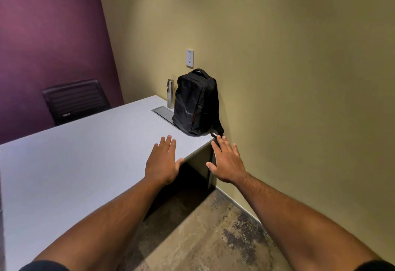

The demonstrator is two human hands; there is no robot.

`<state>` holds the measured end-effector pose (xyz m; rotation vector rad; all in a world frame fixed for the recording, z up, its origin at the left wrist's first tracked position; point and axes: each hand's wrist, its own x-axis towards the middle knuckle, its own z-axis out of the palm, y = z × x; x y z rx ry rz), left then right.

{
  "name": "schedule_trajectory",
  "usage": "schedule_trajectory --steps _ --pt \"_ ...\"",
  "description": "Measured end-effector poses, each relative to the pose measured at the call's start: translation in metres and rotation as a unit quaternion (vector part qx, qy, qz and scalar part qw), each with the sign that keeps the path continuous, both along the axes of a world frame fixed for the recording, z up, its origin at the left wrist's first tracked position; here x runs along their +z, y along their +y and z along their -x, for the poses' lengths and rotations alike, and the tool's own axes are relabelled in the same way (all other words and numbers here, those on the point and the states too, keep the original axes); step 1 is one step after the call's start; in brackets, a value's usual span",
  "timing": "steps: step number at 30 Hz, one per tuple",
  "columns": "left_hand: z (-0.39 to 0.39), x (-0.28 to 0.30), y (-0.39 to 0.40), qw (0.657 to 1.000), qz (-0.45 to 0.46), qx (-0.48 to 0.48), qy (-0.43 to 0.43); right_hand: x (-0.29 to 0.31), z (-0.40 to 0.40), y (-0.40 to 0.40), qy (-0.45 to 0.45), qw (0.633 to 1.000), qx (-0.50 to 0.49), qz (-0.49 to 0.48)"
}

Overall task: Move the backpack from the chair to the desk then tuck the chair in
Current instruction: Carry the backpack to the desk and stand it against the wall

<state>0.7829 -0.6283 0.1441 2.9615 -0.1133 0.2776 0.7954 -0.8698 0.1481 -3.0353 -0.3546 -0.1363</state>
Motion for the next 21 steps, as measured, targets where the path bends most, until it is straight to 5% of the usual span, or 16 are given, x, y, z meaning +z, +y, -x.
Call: schedule_trajectory --steps 21 --pt "0.263 -0.013 0.188 0.997 -0.006 -0.071 0.031 -0.016 0.274 0.161 0.011 0.999 -0.048 -0.002"
